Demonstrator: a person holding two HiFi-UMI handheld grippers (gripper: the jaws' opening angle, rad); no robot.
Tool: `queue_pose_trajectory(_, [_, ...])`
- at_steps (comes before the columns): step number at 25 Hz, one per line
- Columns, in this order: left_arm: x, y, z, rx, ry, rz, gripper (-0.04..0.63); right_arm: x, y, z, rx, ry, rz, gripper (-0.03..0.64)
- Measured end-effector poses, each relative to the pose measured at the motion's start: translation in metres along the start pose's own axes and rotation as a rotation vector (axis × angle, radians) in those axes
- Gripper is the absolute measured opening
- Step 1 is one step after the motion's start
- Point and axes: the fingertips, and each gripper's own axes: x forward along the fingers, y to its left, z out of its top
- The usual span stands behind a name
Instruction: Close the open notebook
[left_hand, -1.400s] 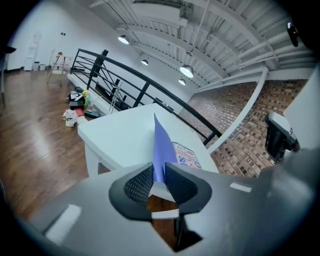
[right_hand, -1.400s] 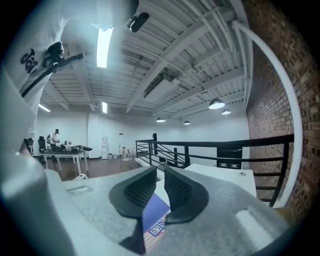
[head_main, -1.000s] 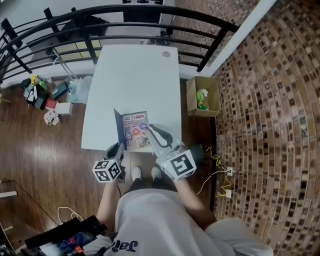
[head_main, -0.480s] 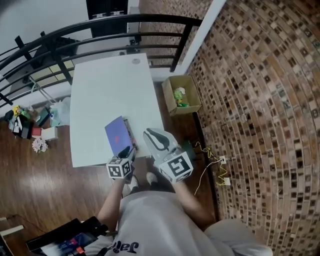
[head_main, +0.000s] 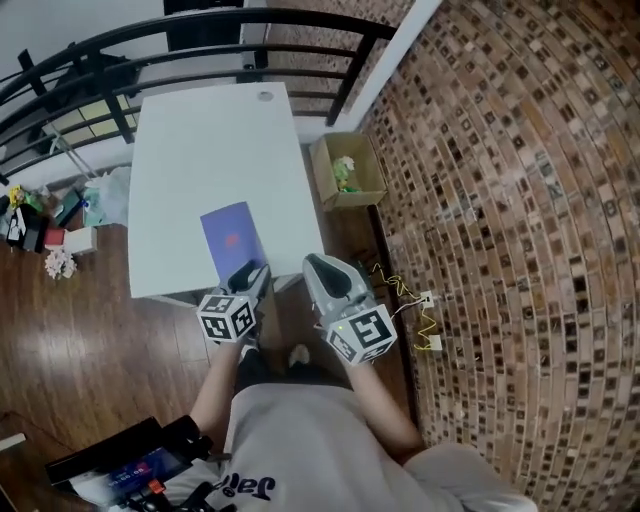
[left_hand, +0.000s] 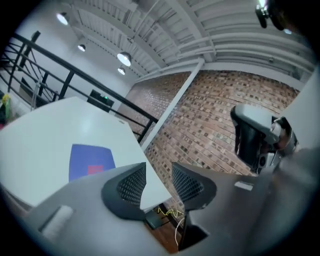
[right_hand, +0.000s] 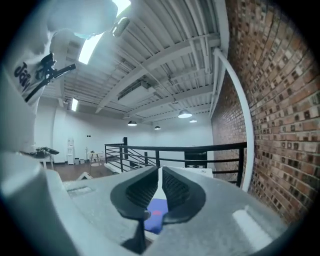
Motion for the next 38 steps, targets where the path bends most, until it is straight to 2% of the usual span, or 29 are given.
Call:
queue_pose_trajectory(2, [-0.023, -0.021, 0.026, 0.069, -0.095, 0.006, 0.158, -0.014, 0.01, 0.004, 0.01, -0.028, 0.015, -0.008])
queue_pose_trajectory(6, [-0.09, -0.076, 0.056, 0.227, -0.251, 0.046, 0.112, -0.048, 0.051, 0.01, 0.024, -0.09, 0.104, -0.008])
queue_pose_trajectory(8, [-0.124, -0.107, 0.045, 0.279, -0.283, 0.06, 0.101, -0.079, 0.079, 0.006, 0.039, -0.124, 0.136, -0.008])
queue_pose_trajectory(10, [-0.16, -0.138, 0.021, 0.314, -0.307, 0.108, 0.094, -0.121, 0.102, -0.01, 0.053, -0.131, 0.142, -0.008])
queue_pose_trajectory(13, [-0.203, -0.185, -0.017, 0.368, -0.326, 0.214, 0.089, -0.19, 0.113, -0.048, 0.127, -0.068, 0.109, -0.008])
queue_pose_trajectory(15, [-0.228, -0.212, -0.045, 0.38, -0.296, 0.264, 0.081, -0.23, 0.118, -0.07, 0.204, 0.017, 0.09, -0.008])
queue_pose_trajectory(16, [-0.241, -0.223, -0.056, 0.382, -0.285, 0.278, 0.081, -0.246, 0.123, -0.071, 0.211, 0.037, 0.094, -0.008])
queue_pose_trajectory(19, [-0.275, -0.248, -0.056, 0.408, -0.32, 0.294, 0.072, -0.275, 0.139, -0.032, 0.094, -0.015, 0.106, -0.008])
queue_pose_trajectory(21, [-0.29, -0.261, -0.047, 0.42, -0.36, 0.277, 0.069, -0.29, 0.141, -0.004, 0.009, -0.06, 0.071, -0.009])
queue_pose_trajectory(24, [-0.297, -0.277, -0.044, 0.44, -0.395, 0.234, 0.066, -0.307, 0.13, 0.011, -0.01, -0.079, 0.004, -0.008])
queue_pose_trajectory(28, [-0.307, -0.286, -0.047, 0.462, -0.405, 0.214, 0.066, -0.313, 0.133, 0.011, 0.021, -0.075, -0.037, -0.008])
queue_pose_trajectory(34, [-0.337, -0.281, -0.056, 0.484, -0.42, 0.211, 0.06, -0.312, 0.185, -0.001, 0.0, -0.06, 0.015, -0.008])
queue_pose_trajectory(38, [-0.352, -0.277, -0.045, 0.482, -0.428, 0.233, 0.06, -0.309, 0.197, 0.01, -0.011, -0.074, 0.026, -0.008])
